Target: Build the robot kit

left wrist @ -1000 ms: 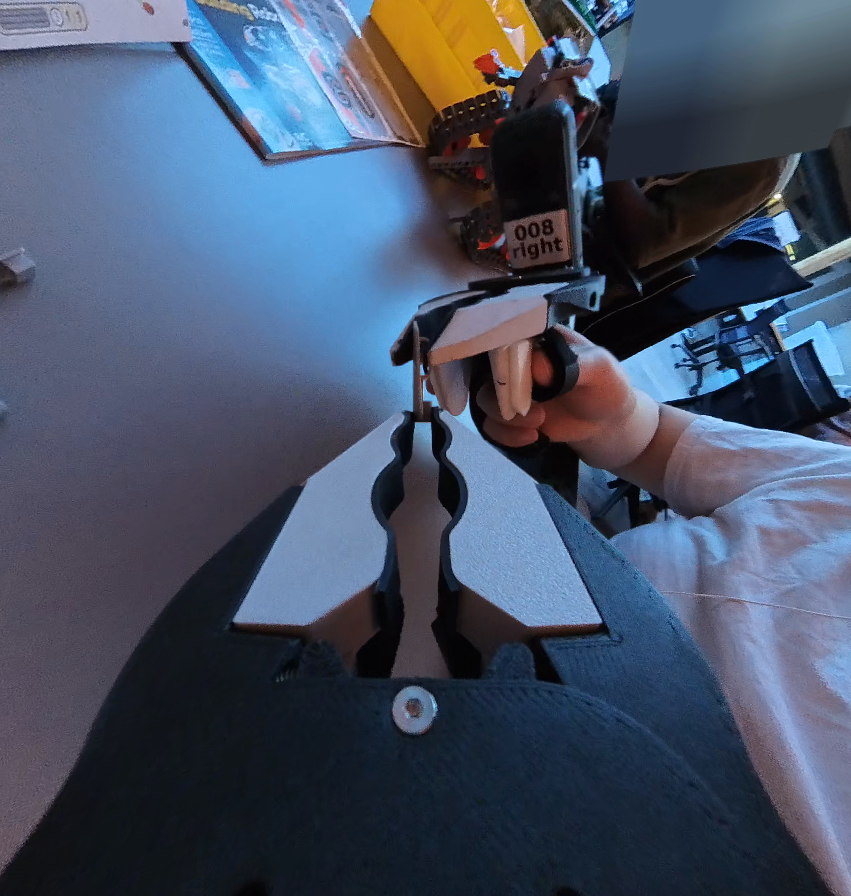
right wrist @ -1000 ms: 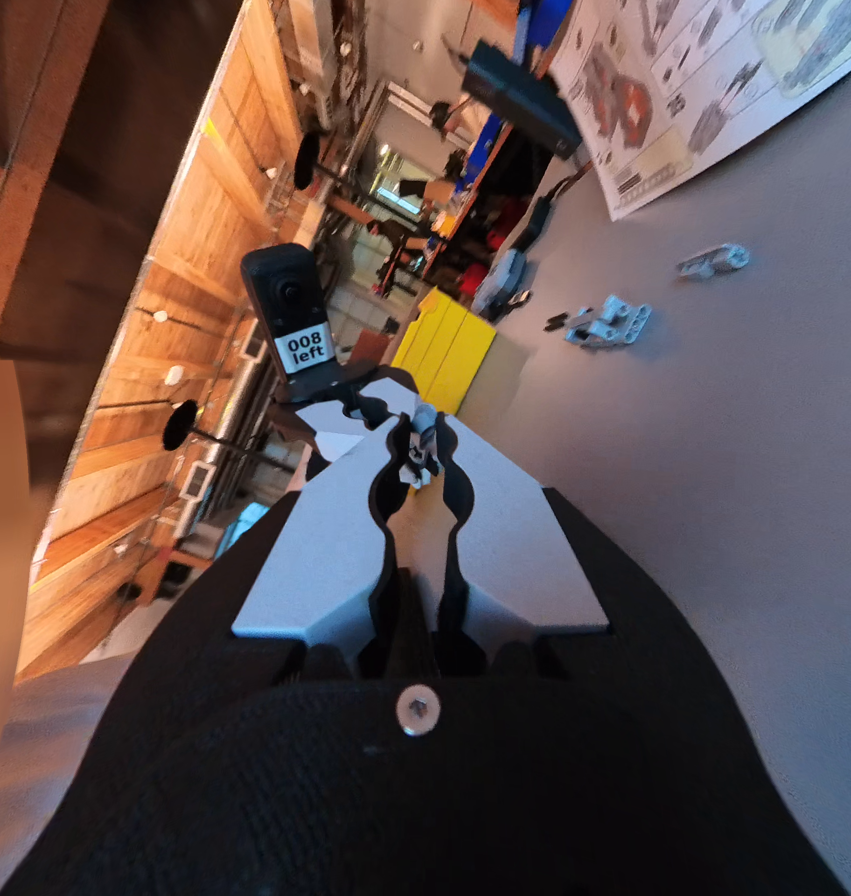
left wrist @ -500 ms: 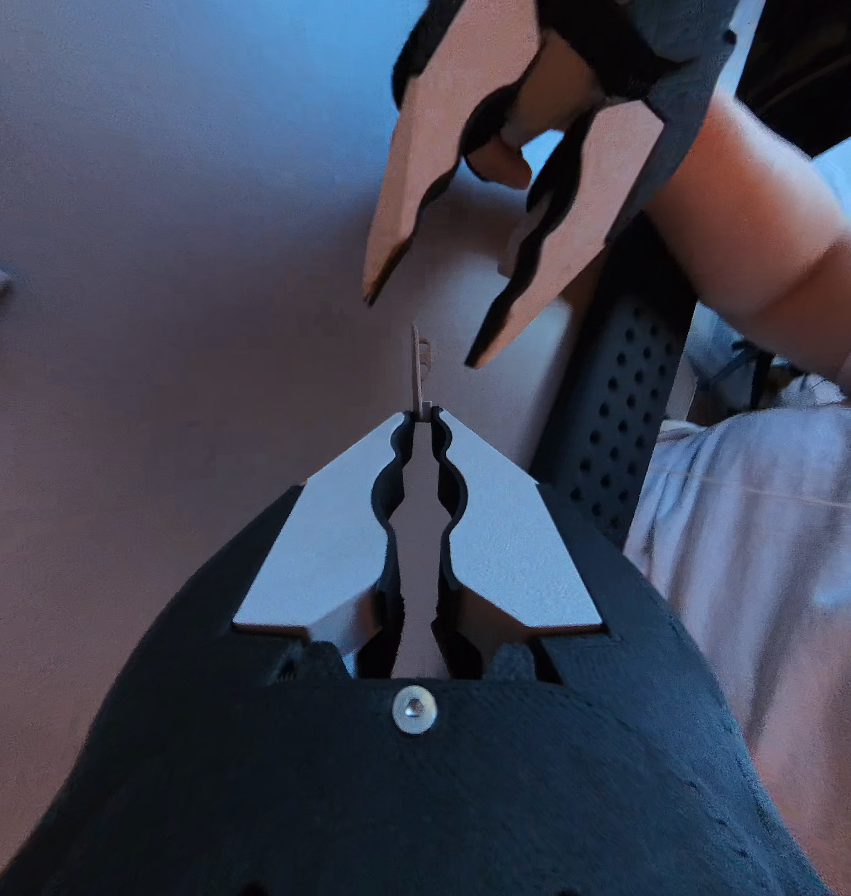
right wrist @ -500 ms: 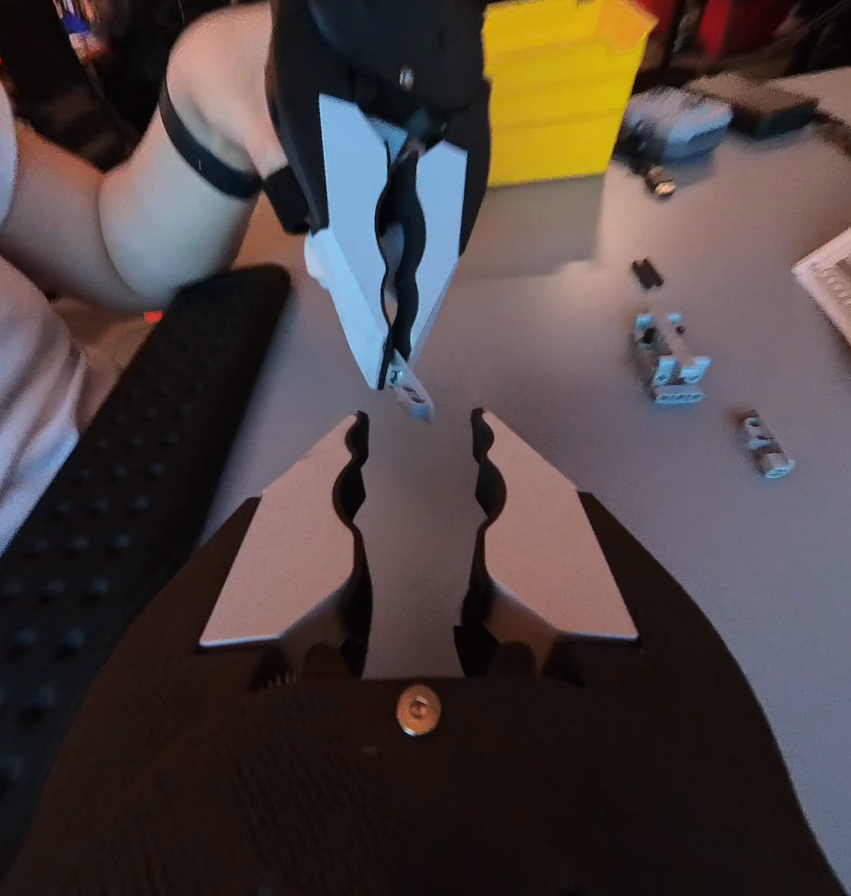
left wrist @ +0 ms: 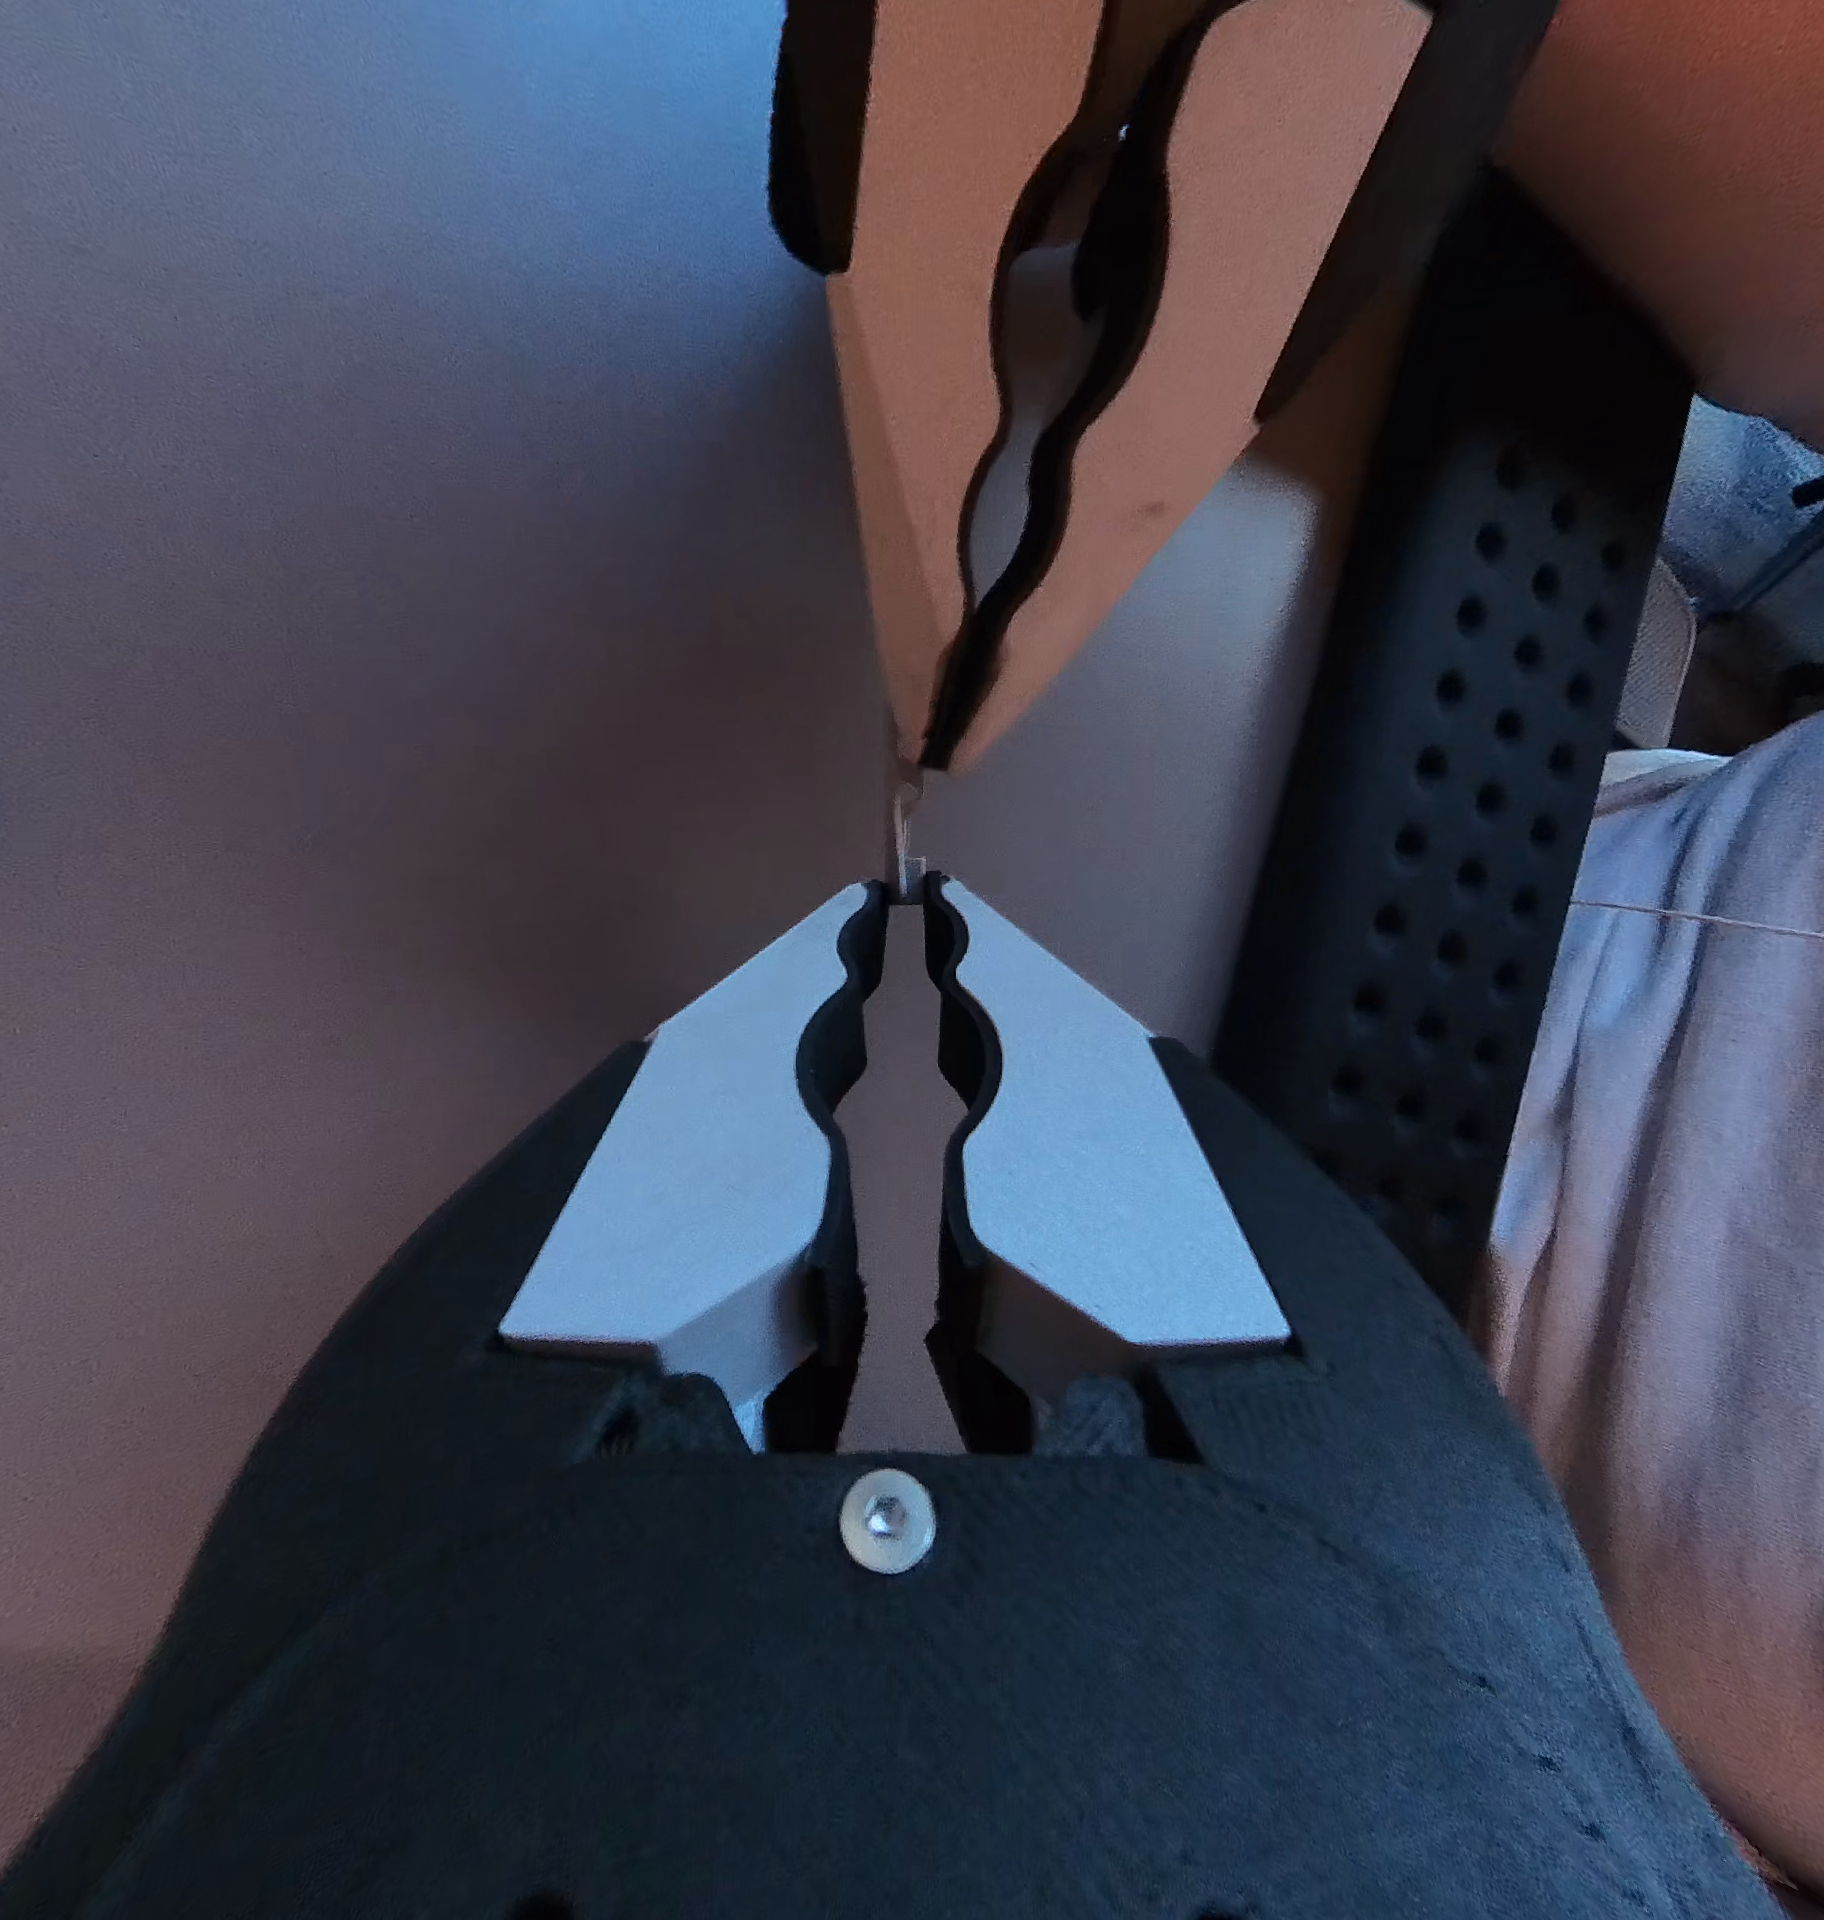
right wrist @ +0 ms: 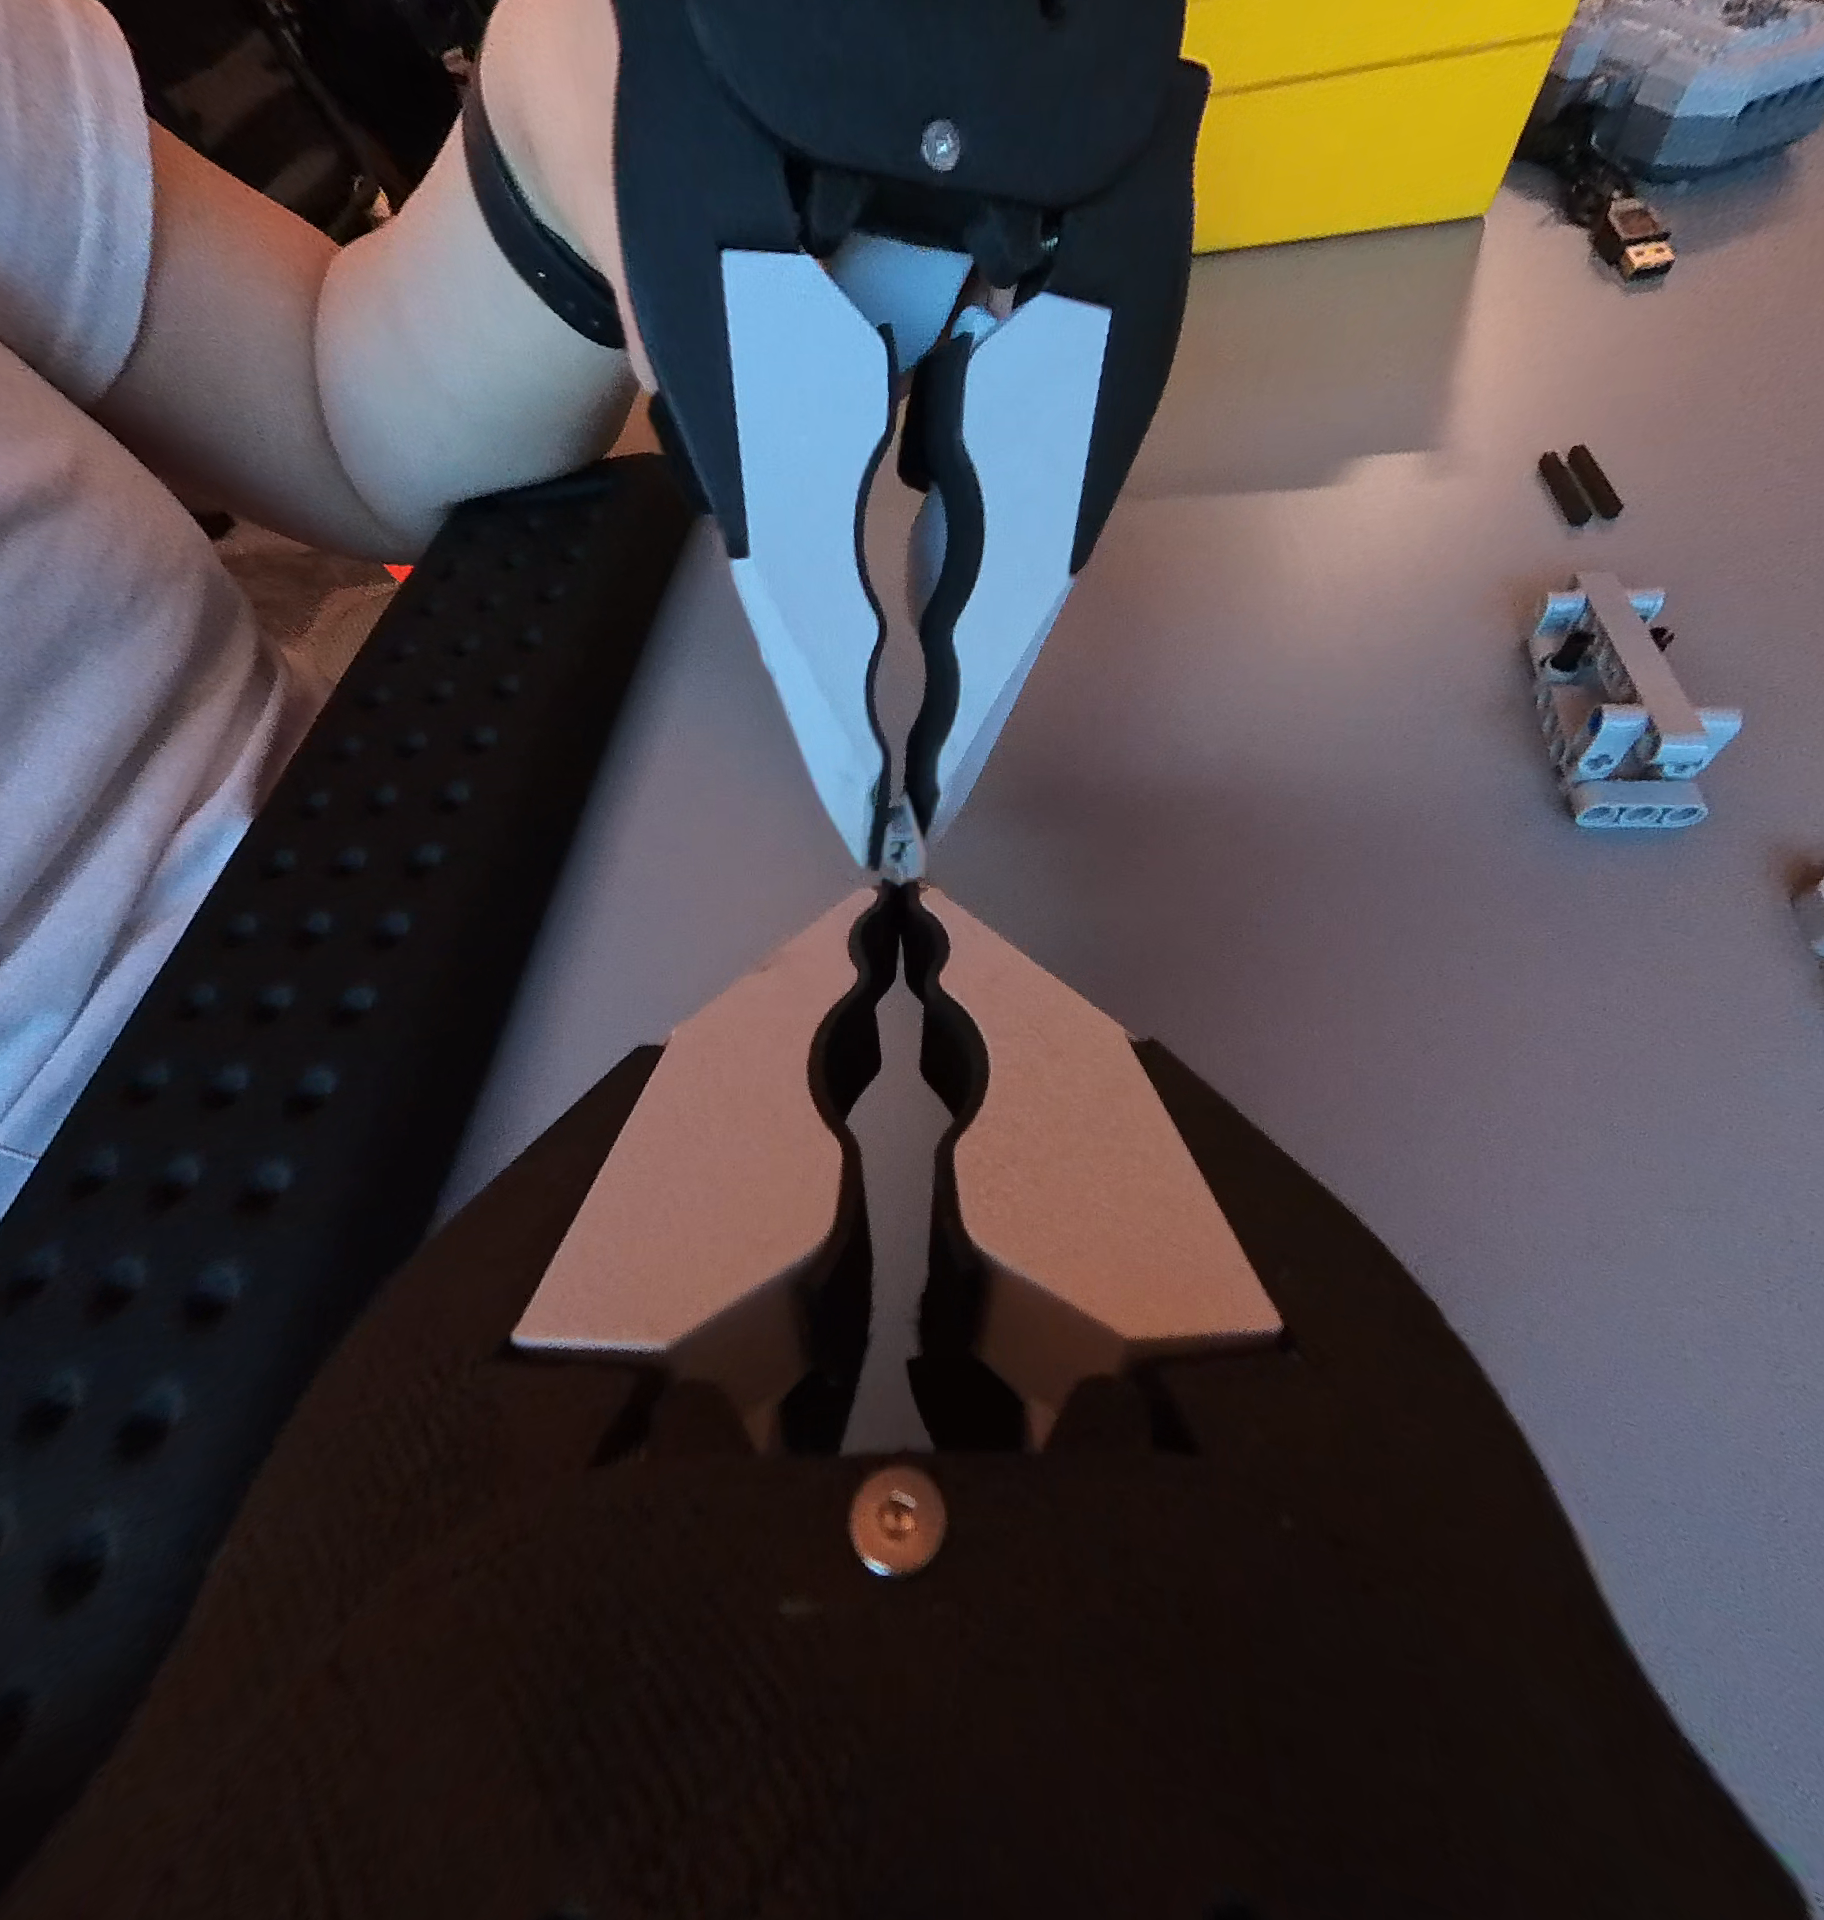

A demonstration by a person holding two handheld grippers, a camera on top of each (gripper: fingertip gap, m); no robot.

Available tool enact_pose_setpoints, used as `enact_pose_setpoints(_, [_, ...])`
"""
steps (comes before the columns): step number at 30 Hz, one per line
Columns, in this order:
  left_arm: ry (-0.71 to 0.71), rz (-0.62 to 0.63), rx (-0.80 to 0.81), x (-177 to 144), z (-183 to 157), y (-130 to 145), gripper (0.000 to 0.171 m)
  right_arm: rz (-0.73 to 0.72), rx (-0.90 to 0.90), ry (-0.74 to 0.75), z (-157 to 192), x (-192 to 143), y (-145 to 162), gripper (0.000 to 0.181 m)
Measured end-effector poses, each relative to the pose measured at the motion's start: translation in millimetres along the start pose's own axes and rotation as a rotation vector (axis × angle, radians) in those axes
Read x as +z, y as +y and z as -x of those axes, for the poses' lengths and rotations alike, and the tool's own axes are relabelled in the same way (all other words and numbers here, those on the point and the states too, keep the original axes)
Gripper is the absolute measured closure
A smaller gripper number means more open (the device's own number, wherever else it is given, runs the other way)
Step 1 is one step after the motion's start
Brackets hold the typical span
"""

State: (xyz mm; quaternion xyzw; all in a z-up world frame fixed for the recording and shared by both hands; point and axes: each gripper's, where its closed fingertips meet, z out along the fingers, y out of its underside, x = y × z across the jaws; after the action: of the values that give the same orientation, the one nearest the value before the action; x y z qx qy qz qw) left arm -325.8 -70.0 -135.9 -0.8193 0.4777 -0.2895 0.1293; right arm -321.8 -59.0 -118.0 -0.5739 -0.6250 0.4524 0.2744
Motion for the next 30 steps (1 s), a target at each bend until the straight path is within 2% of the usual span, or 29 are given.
enact_pose_setpoints(1, [-0.004,-0.002,-0.001,-1,3,2,0.167,-0.001,0.005,0.000,-1,-1,0,0.179])
enact_pose_setpoints(3, [-0.007,-0.024,0.003,-3,7,2,0.167,-0.039,0.002,0.043,-7,-5,-7,0.154])
enact_pose_setpoints(7, [-0.012,-0.057,0.016,-10,12,-1,0.167,-0.077,-0.060,0.110,-13,-10,-17,0.146])
enact_pose_setpoints(9, [-0.003,-0.055,0.034,-10,9,-1,0.167,-0.040,-0.070,0.127,-16,-5,-12,0.147])
enact_pose_setpoints(15, [-0.019,-0.032,0.076,-4,6,1,0.167,0.011,-0.064,0.065,-6,2,-4,0.169])
enact_pose_setpoints(24, [-0.018,-0.066,0.084,-6,6,-3,0.166,0.034,-0.052,0.067,-7,2,-1,0.174])
enact_pose_setpoints(25, [-0.024,-0.083,0.075,-7,8,-5,0.165,0.028,-0.057,0.086,-11,0,-1,0.174])
enact_pose_setpoints(27, [-0.031,-0.120,0.036,-11,15,-9,0.148,0.029,-0.078,0.158,-28,-8,2,0.174])
enact_pose_setpoints(28, [-0.048,-0.151,0.013,-16,22,-12,0.147,0.029,-0.095,0.178,-38,-16,6,0.174])
enact_pose_setpoints(30, [-0.110,-0.238,-0.022,-30,42,-19,0.146,0.025,-0.079,0.340,-86,-44,16,0.175])
